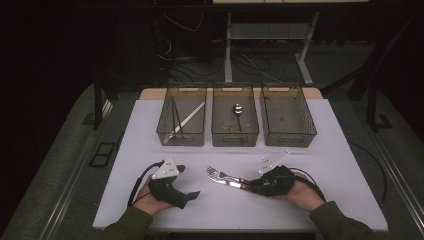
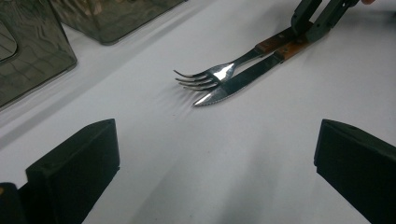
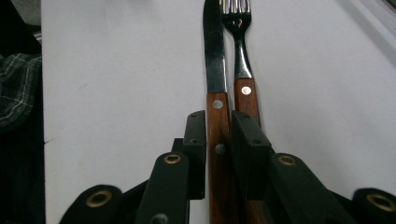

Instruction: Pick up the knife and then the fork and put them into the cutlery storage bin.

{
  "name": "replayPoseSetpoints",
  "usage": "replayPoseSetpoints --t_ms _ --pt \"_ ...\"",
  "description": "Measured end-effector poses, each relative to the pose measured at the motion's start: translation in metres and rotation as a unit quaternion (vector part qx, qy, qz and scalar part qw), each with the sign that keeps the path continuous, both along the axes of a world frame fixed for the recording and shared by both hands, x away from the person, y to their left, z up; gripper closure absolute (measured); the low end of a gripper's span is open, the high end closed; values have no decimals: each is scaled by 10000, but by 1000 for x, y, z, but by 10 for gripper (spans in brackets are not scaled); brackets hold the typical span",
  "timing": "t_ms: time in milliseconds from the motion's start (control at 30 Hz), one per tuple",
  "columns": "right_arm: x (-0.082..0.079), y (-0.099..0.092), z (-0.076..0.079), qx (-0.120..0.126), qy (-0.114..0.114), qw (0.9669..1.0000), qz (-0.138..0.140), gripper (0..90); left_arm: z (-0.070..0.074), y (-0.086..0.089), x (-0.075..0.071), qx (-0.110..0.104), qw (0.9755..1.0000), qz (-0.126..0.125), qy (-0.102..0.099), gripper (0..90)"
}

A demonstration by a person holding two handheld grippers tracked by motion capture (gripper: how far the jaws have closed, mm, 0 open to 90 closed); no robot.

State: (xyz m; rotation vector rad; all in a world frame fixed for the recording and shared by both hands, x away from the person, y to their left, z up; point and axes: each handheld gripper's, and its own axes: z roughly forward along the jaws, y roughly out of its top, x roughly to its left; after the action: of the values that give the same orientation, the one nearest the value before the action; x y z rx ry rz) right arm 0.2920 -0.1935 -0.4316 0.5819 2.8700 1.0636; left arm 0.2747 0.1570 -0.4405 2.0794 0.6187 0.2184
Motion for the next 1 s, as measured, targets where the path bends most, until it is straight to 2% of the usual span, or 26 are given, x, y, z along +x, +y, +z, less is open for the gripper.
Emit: replayPoseSetpoints --t_ms 200,267,500,600,633,667,867,933,967,1000 --pt "1 4 -1 -45 -96 9999 44 768 0 0 0 -4 10000 -3 1 0" --pt "0 6 -1 -45 -67 10000 -16 768 0 0 0 3 10000 -6 -2 0" --pt "2 8 -2 -239 -243 9994 81 767 0 0 0 2 10000 -3 7 0" --pt "2 11 -1 -319 -245 9991 118 763 0 0 0 -20 10000 13 11 0" --pt "2 12 0 -360 -172 9991 129 759 0 0 0 -18 10000 15 12 0" --pt "3 13 0 -391 -183 9988 226 758 0 0 0 -20 10000 15 14 0" --pt "5 24 2 -706 -150 9969 307 754 0 0 0 -26 10000 1 1 0" --pt "6 30 3 -872 -150 9955 346 755 0 0 0 -28 10000 -3 2 0" --pt "8 32 4 -1036 -239 9934 431 755 0 0 0 -29 10000 -4 1 0" --pt "8 36 6 -1140 -205 9922 451 755 0 0 0 -24 10000 -8 1 0"
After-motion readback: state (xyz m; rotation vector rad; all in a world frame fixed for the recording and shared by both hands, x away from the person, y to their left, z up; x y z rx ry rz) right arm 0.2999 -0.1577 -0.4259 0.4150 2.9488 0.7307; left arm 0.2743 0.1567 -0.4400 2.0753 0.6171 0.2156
